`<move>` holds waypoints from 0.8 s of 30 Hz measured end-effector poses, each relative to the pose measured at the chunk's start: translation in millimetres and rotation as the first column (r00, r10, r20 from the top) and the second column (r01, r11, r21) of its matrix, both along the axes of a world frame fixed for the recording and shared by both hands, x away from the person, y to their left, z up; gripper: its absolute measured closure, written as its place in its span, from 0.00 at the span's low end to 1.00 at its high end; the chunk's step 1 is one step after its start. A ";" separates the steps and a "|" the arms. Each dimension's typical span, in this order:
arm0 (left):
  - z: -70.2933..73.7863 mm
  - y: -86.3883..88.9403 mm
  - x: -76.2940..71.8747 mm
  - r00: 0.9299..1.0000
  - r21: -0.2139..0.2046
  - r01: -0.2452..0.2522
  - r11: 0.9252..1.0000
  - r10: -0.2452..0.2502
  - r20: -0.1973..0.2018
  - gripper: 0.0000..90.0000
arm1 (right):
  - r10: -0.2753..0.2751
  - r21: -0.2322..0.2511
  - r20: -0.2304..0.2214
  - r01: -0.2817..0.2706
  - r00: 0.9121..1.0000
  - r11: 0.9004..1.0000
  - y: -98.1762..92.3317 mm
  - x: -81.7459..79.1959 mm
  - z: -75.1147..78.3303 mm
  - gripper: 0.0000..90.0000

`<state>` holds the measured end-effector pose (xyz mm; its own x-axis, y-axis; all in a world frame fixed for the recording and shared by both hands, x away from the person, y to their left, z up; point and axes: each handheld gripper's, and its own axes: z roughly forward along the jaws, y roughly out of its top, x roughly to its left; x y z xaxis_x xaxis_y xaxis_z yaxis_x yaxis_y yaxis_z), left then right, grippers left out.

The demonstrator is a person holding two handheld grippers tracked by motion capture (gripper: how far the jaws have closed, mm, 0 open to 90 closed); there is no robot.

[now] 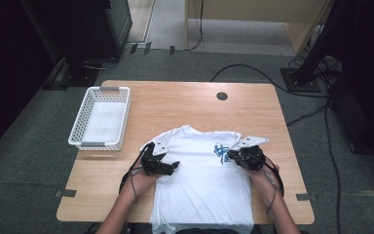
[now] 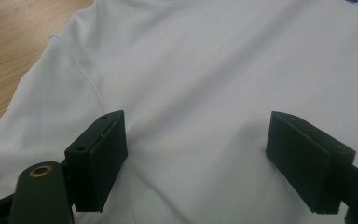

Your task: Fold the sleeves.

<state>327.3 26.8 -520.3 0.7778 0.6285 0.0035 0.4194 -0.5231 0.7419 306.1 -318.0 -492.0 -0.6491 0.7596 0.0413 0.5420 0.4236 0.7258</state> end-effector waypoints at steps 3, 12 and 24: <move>0.0 0.0 0.0 1.000 0.000 0.000 1.000 0.000 0.000 0.23 | 0.002 0.003 0.000 -0.002 1.000 1.000 2.3 0.7 0.1 0.95; 0.0 0.0 0.0 1.000 0.000 0.000 1.000 0.000 0.000 0.23 | 0.018 0.000 0.004 -0.018 1.000 1.000 9.9 1.7 -1.0 0.95; 0.0 0.0 0.0 1.000 0.000 0.000 1.000 0.000 0.000 0.23 | 0.026 0.007 0.000 -0.026 1.000 1.000 17.4 3.2 -2.2 0.95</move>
<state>327.3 26.8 -520.3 0.7777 0.6286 0.0036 0.4194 -0.5232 0.7419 309.3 -300.6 -494.2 -0.6689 0.7419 0.0464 0.5307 0.4329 0.7287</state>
